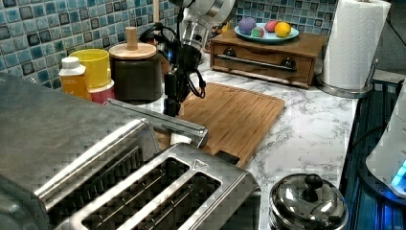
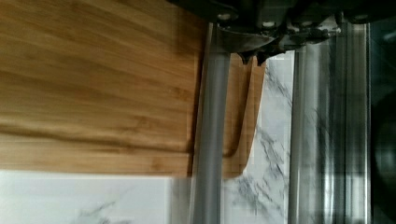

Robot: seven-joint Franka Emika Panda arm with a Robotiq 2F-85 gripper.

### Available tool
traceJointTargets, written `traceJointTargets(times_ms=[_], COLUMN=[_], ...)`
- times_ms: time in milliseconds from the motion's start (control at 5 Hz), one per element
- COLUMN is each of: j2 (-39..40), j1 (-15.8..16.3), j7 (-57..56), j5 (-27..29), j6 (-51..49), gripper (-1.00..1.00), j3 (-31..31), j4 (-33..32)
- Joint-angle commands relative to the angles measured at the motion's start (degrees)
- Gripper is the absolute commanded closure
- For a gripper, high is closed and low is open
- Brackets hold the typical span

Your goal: Close the oven.

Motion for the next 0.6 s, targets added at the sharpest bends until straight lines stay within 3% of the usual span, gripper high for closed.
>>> traceJointTargets(times_ms=[200, 600], j2=[2.19, -4.5], j1=[0.29, -0.26], j7=[8.79, 8.55], j5=[8.75, 11.79], j6=[0.44, -0.43], gripper=[1.0, 1.0], j3=[2.34, 4.17], j4=[4.64, 2.69])
